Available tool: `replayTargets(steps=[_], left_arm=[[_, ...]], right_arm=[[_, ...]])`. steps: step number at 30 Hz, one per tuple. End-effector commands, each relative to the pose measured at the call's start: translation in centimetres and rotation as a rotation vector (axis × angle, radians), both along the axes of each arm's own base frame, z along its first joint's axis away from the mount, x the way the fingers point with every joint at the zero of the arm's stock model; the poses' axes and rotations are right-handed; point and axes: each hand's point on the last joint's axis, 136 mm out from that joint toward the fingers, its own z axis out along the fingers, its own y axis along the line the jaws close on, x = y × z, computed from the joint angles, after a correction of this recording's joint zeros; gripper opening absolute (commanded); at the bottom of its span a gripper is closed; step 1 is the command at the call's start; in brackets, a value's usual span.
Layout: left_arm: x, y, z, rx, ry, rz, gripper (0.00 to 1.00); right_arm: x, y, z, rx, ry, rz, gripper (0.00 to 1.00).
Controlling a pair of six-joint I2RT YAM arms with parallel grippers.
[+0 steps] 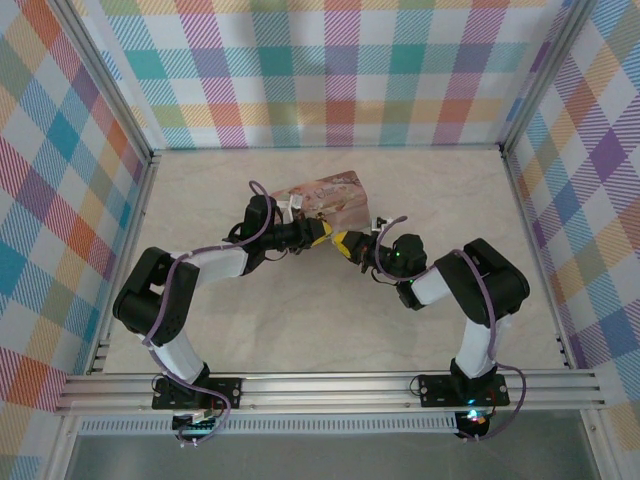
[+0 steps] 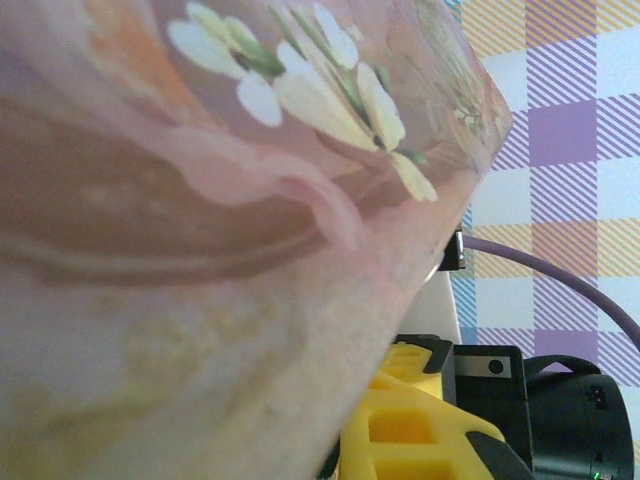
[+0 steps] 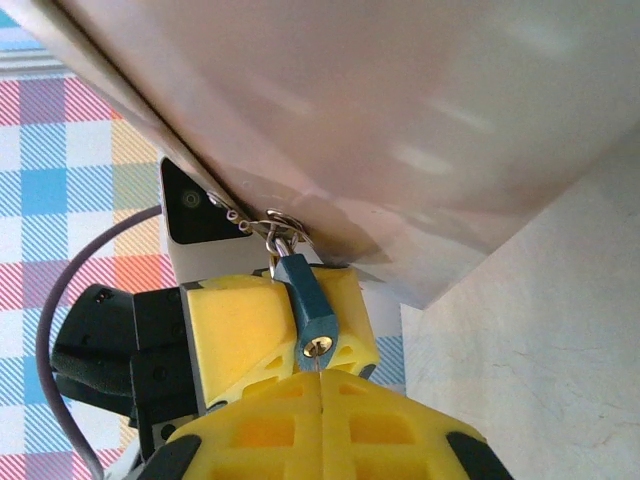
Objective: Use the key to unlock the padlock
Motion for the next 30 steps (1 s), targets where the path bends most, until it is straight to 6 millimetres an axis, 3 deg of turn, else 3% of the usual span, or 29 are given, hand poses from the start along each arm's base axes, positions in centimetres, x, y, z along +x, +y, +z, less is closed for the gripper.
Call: replayTargets(steps=[1,6,14,20,24,30], left_arm=[[-3.1,-1.7,4.4,-0.121,-0.070,-0.161,0.00],[-3.1,-1.7,5.0,-0.144,-0.080,-0.164,0.00],[-3.3,-1.8,5.7,-0.160,-0.087,-0.170,0.00],[-3.5,-2.2,6.0,-0.166,-0.094,-0.178,0.00],[-3.8,-2.7,5.7,-0.163,-0.087,-0.195,0.00],[-4.7,-3.6,4.8,-0.143,-0.070,-0.232,0.00]], right_arm=[[2.5,-0.8,-0.1,0.036,0.045,-0.098,0.00],[2.8,-0.2,-1.4,0.014,0.050,-0.074,0.00],[3.0,0.4,0.7,-0.028,-0.114,-0.049,0.00],[3.9,0.4,0.9,0.006,-0.070,-0.074,0.00],[4.1,1.5,2.2,0.022,-0.109,-0.059,0.01],[4.1,2.0,1.4,0.020,-0.084,-0.059,0.05]])
